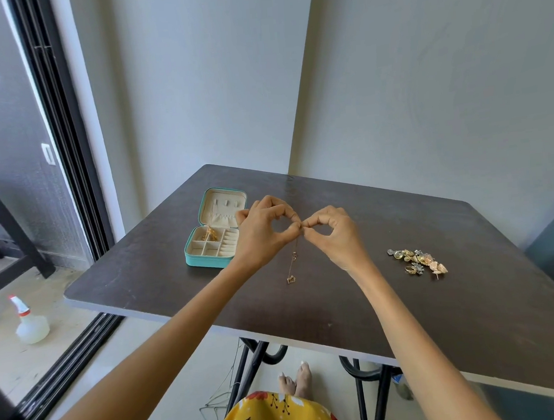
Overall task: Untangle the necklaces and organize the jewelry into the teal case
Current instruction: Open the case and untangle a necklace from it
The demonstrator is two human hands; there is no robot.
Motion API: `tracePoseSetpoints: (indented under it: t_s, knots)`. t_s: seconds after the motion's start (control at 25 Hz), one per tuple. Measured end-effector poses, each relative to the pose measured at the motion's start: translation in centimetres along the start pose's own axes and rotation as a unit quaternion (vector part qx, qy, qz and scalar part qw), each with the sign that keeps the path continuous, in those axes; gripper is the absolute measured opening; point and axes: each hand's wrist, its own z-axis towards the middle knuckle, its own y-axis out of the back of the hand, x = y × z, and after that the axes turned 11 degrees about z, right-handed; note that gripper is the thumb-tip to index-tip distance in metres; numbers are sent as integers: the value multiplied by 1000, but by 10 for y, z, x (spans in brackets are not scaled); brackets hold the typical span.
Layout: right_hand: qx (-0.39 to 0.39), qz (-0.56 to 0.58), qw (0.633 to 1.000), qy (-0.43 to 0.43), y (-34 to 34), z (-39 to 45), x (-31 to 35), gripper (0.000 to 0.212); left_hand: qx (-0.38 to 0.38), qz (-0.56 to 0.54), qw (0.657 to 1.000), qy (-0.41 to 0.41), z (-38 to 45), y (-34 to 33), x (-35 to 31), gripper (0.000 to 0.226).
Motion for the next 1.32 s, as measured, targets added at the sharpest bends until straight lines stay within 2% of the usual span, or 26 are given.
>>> tracePoseSetpoints:
  t_s: [0.08, 0.28, 0.76, 0.84, 0.92, 1.08, 1.2, 1.32]
  knots:
    - [4, -9, 1000, 10, 1, -1, -2, 12, 3, 7, 1000, -3, 1, 0, 0, 11]
    - [-8, 41, 999, -13, 8, -1, 0, 18, 1, 25, 1000, -10, 1, -2, 2, 11]
    - [11, -117, 993, 29, -3, 2, 7, 10, -45, 70, 996, -42, -1, -8, 4, 5]
    - [21, -86, 996, -5, -5, 2, 6, 11, -46, 77, 995, -44, -1, -8, 4, 4]
    - [38, -2, 998, -57, -5, 0, 7, 17, -43, 79, 995, -48, -2, -8, 3, 3]
    - [81, 177, 968, -160, 2, -4, 8, 19, -7, 12, 999, -38, -3, -5, -1, 11]
    - [43, 204, 964, -163, 9, -2, 5, 14, 24, -38, 999, -23, -3, -2, 0, 12]
    - [50, 181, 972, -143, 11, -2, 5, 13, 37, -29, 999, -28, -3, -1, 2, 2]
